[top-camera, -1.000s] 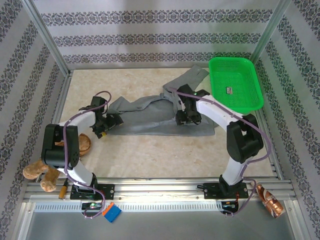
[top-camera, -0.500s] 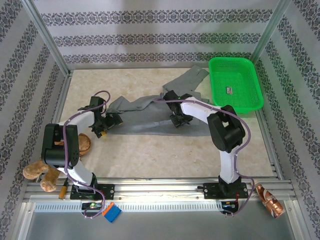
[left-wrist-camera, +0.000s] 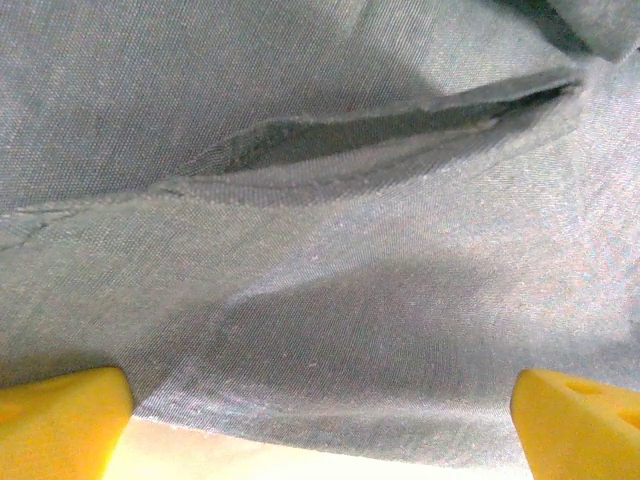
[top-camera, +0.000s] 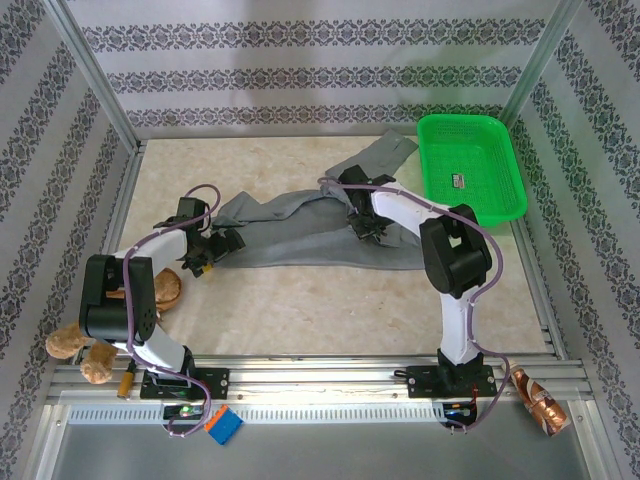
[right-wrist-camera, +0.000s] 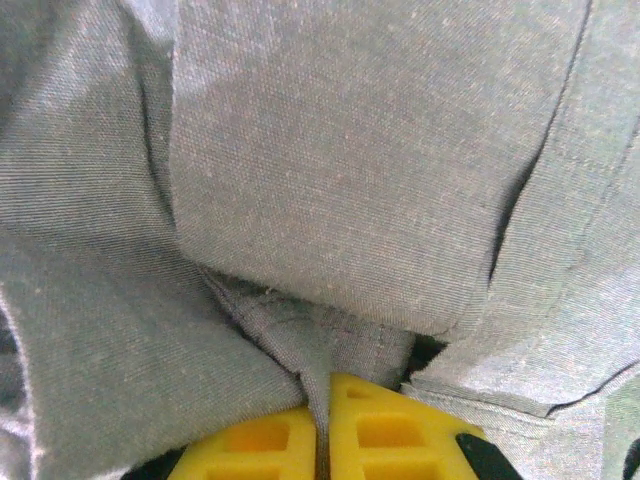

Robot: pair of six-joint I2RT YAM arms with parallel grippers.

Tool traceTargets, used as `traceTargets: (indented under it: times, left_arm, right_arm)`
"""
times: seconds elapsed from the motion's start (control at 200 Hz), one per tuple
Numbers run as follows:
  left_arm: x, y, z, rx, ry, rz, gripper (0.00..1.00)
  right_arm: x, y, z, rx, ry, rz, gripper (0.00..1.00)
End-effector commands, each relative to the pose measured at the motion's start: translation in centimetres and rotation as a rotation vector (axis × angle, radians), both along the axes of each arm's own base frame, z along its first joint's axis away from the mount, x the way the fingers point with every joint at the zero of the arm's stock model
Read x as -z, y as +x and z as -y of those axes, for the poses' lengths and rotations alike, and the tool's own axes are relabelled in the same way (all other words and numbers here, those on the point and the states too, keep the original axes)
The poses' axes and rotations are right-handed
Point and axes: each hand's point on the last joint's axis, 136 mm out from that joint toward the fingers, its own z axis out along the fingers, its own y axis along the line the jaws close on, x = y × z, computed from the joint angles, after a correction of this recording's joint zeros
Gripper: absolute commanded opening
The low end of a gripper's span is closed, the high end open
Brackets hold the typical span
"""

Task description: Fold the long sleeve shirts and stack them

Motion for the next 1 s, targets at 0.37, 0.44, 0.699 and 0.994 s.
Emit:
traceTargets:
  times: [0.37,0.44,0.699,0.994]
  left_arm:
    - [1.3,-3.8,-0.7,-0.016,-0.004,-0.106,1.00]
    - [0.6,-3.7,-0.6,-0.018,-0.009,-0.094,1.00]
    - [-4.2,-2.4,-0.3,-0.010,-0.028,0.013,1.00]
    - [-8.7,-1.1,-0.1,0.005,-0.038,0.104,1.00]
  right_arm:
    - [0.2,-0.5,-2.4,0.005,0.154,-0.078,0.31]
    - [0.1,-1.0,-2.1,0.013,0.150,-0.080,0.33]
    - [-0.3,-2.6,-1.3,-0.008,0.133,-0.085,0.35]
    - [-0.4,-2.1,-1.8,0.007,0.133,-0.070,0.06]
